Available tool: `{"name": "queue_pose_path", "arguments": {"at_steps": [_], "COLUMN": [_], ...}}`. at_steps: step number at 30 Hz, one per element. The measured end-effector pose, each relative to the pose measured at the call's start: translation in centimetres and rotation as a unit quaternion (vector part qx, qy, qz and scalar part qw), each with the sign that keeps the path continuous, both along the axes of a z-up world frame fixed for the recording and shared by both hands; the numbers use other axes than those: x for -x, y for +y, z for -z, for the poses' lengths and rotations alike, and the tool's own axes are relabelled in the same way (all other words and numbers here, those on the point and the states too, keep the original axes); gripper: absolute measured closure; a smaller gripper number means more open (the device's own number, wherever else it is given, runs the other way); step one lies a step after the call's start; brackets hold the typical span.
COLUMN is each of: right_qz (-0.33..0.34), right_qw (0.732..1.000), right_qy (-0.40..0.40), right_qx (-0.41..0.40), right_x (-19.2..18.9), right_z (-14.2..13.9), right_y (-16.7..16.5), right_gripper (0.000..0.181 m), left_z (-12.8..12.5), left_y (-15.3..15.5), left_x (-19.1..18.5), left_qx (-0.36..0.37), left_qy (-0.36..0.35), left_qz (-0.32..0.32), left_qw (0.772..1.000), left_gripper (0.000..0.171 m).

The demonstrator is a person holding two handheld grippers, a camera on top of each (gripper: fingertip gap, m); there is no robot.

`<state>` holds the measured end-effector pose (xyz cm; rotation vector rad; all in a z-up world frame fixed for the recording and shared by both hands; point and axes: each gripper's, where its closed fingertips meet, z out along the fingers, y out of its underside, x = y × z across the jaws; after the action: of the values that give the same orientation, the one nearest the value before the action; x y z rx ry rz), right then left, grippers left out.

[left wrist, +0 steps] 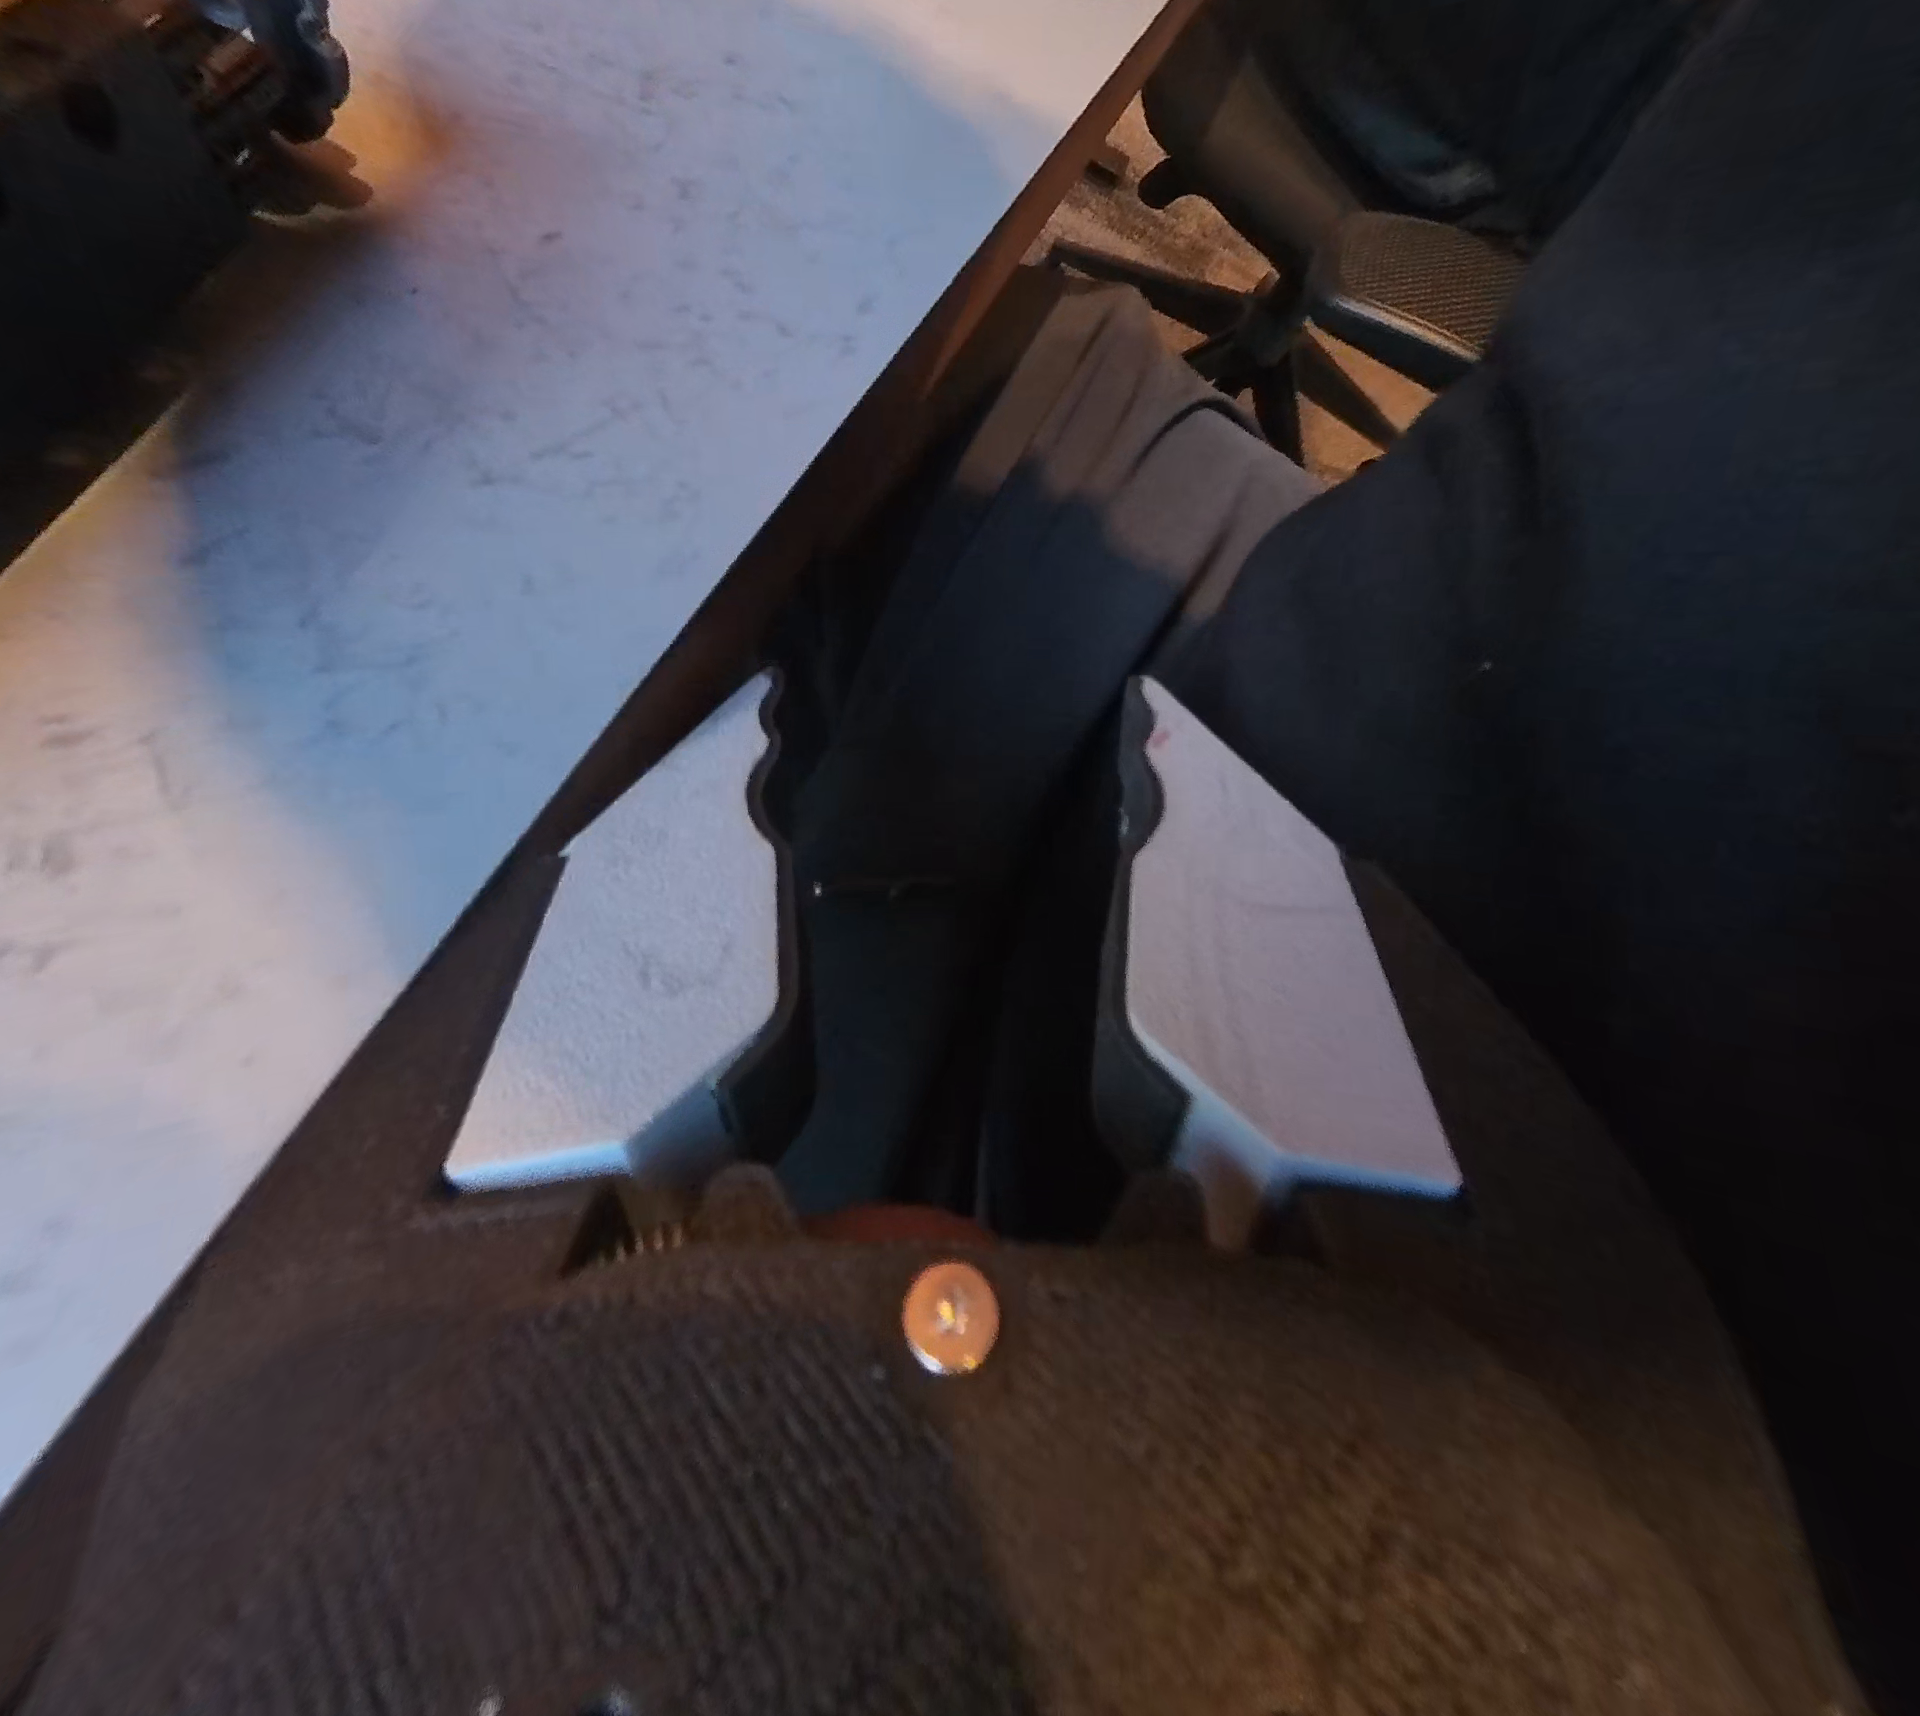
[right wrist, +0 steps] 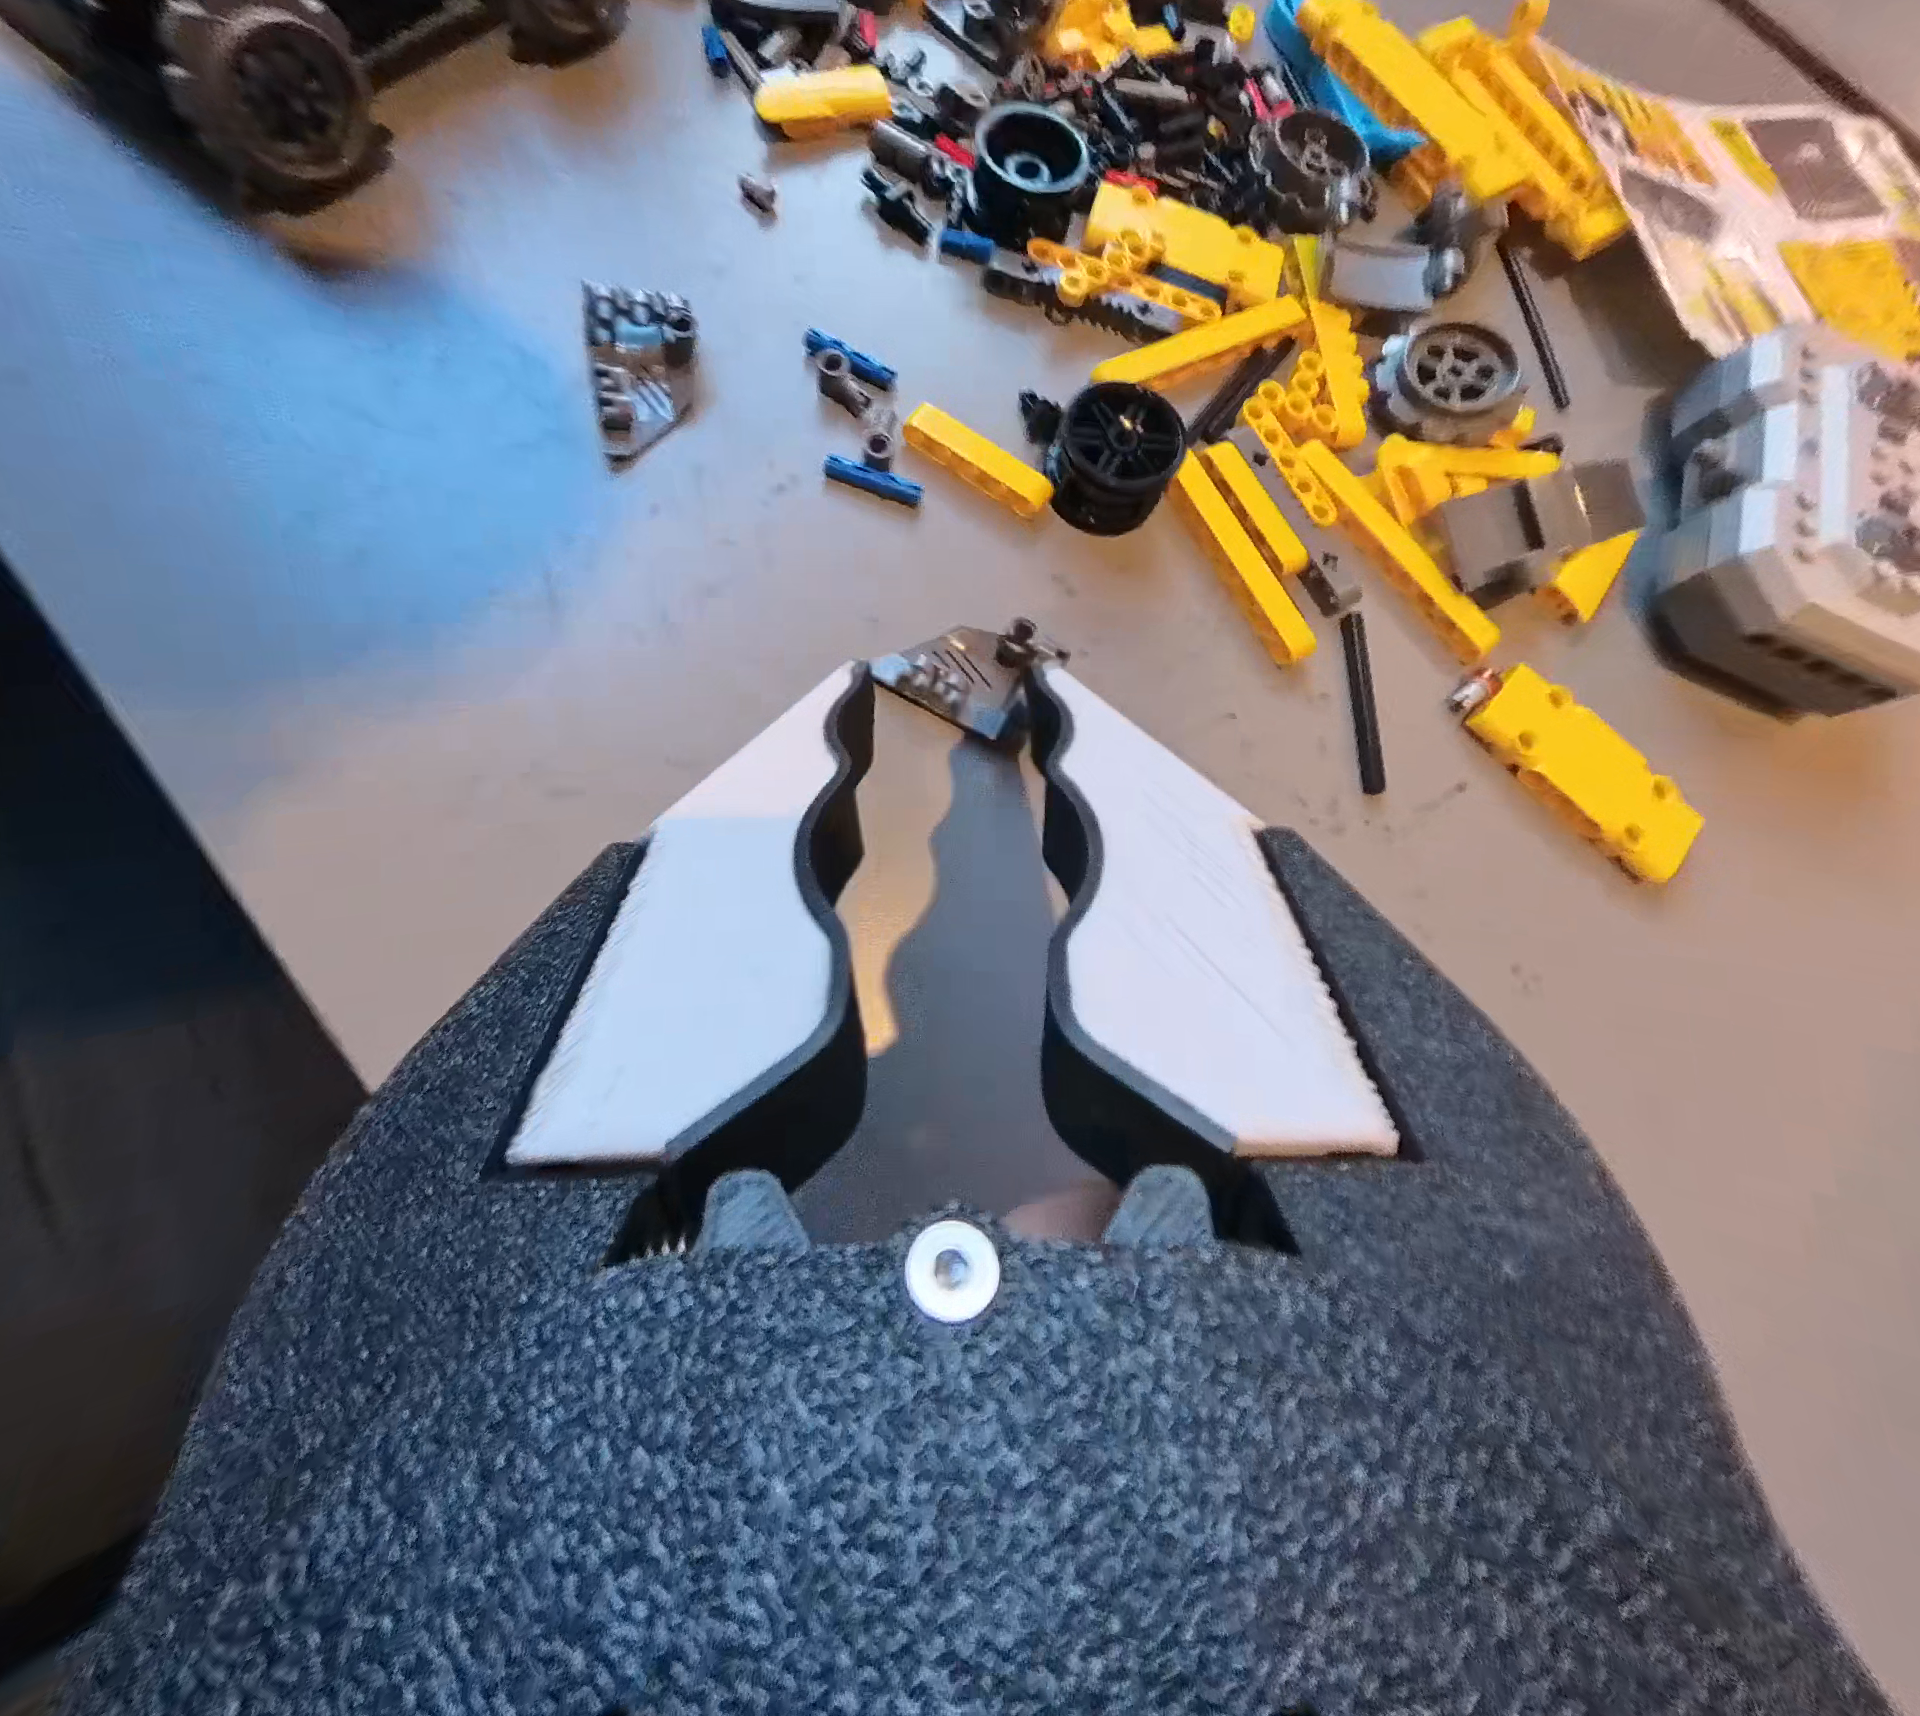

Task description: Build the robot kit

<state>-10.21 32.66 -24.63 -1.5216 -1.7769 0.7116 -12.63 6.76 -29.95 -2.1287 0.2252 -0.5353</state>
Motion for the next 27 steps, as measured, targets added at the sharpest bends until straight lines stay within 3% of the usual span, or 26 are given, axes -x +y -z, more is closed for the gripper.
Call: {"name": "queue_pose_path", "arguments": {"at_steps": [4,8,10,12,15,18,22,27], "right_qz": [-0.017,-0.016,-0.033,-0.050,-0.042,-0.032,-0.019,0.082], "right_qw": [0.998,0.979,0.971,0.968,0.967,0.972,0.988,0.992], "right_qy": [-0.068,-0.201,-0.228,-0.245,-0.248,-0.232,-0.147,-0.027], "right_qx": [0.004,-0.031,-0.056,-0.030,-0.038,-0.030,0.041,0.090], "right_x": [-0.8,-1.8,-1.3,-0.8,-0.3,-0.2,0.9,2.9], "right_z": [0.2,1.6,2.0,2.5,2.5,1.4,-0.9,-1.4], "right_y": [0.0,2.3,2.6,1.8,2.0,1.7,-0.1,-0.3], "right_gripper": [0.151,0.129,0.120,0.130,0.118,0.118,0.119,0.122], "left_z": [0.4,0.7,0.8,0.8,1.0,0.9,-0.1,-1.3], "left_y": [0.0,0.1,0.3,0.3,0.1,-0.1,0.0,-0.6], "left_x": [0.0,-0.1,-0.1,-0.2,-0.1,0.1,0.3,0.4], "left_qx": [0.009,0.008,0.006,0.003,0.002,0.002,-0.014,-0.031], "left_qy": [0.000,0.010,0.007,0.004,0.002,-0.006,-0.010,0.002], "left_qz": [0.002,0.006,0.005,0.004,0.003,0.003,0.000,-0.002], "left_qw": [1.000,1.000,1.000,1.000,1.000,1.000,1.000,1.000], "left_gripper": [0.109,0.109,0.109,0.109,0.109,0.109,0.110,0.110]}}
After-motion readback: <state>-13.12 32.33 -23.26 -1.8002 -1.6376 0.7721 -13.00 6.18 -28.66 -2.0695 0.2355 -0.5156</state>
